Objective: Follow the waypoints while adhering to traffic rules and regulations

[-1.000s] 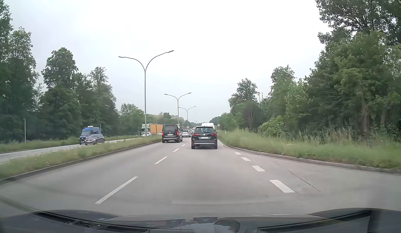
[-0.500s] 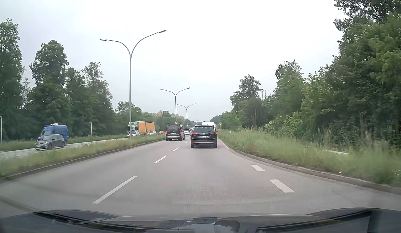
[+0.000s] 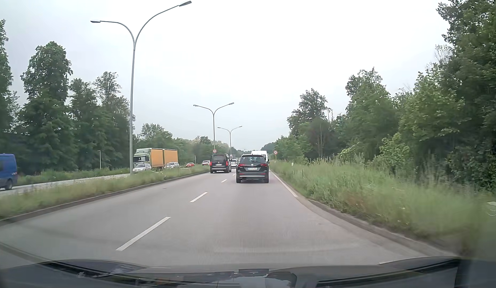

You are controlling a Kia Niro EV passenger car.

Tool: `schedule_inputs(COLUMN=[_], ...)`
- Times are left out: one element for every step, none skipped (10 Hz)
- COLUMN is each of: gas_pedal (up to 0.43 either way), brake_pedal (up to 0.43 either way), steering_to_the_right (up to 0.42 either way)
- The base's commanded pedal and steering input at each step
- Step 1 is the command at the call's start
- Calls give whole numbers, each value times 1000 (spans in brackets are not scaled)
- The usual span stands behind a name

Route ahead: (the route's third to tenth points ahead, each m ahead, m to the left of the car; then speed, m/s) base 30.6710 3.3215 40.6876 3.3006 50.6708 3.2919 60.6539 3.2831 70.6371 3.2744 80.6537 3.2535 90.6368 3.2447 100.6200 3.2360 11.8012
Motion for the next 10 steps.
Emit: schedule_inputs(gas_pedal=[39, 39, 47, 59, 67, 79, 98, 98, 98, 110], brake_pedal=[0, 0, 0, 0, 0, 0, 0, 0, 0, 0], steering_to_the_right=[-4, -4, -4, -4, -3, -3, -3, -3, -2, -2])
